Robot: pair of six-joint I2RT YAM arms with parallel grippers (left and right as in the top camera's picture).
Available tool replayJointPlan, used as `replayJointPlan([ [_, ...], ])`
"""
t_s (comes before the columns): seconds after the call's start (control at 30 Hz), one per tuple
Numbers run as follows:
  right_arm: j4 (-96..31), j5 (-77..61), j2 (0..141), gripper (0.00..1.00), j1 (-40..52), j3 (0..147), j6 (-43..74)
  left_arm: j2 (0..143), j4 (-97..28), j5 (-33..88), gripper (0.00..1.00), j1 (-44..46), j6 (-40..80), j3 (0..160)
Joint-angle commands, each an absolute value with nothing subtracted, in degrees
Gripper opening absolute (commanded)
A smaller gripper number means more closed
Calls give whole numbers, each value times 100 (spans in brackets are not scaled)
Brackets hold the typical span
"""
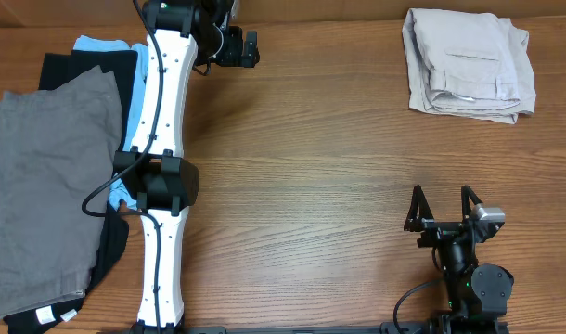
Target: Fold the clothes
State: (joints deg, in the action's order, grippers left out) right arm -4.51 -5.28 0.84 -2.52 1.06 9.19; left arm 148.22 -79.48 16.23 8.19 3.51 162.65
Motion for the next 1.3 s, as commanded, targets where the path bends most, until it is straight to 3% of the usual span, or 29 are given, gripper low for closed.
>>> replayJointPlan([
  [0.0,-434,-456,14,100,-220,45,915,14796,-7946,1608,100,827,388,16372],
  [0.63,-434,-456,14,100,-220,45,915,14768,-7948,1566,100,836,388,16372],
  [0.87,-434,-456,14,100,-220,45,915,13694,-7942,1253,100,1406,388,16145],
  [1.03,-434,-456,14,100,-220,45,915,12193,-7832,891,100,1859,331,14840],
  [1.27,-434,-456,16,100,-220,45,915,9738,-5260,-357,100,1997,294,11489],
])
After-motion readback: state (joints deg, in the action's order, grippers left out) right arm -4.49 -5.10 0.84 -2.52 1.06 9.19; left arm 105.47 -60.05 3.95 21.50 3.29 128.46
